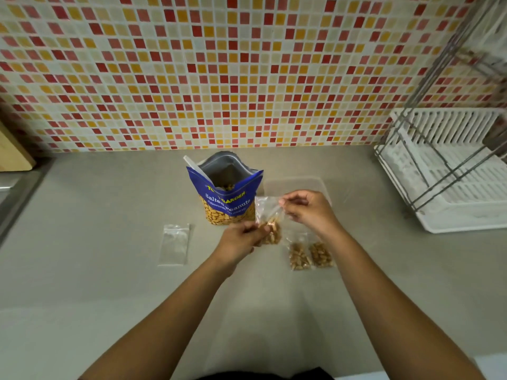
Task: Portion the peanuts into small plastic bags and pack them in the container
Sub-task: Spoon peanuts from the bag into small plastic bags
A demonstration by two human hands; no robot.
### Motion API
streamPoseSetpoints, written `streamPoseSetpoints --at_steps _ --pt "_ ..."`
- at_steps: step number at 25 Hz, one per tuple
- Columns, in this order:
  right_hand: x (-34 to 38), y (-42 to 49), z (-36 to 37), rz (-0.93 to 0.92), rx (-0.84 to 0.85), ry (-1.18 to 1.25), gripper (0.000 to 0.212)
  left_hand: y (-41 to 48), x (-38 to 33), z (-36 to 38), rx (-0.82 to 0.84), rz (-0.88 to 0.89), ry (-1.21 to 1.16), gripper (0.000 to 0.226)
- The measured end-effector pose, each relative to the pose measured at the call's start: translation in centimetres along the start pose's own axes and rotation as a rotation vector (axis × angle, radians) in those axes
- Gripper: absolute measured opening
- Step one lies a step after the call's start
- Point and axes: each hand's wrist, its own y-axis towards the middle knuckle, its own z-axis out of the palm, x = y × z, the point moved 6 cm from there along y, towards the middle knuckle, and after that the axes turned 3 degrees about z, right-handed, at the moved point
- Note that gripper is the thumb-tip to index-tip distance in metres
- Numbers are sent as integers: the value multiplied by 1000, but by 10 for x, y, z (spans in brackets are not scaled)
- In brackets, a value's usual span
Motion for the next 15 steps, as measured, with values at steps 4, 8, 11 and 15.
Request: streamPoseSetpoints --at_steps 4,8,11,15 --pt "-52 8 13 -69 -107 -404 12 6 54 7 -56 -183 54 8" --pt "-80 14 16 -55 -151 -633 12 12 60 16 -102 -97 395 10" --pt "-87 17 18 -75 -173 -792 19 13 57 21 -84 -54 573 20" --pt "-71 13 19 -195 -256 -785 31 9 44 2 -110 -31 628 35"
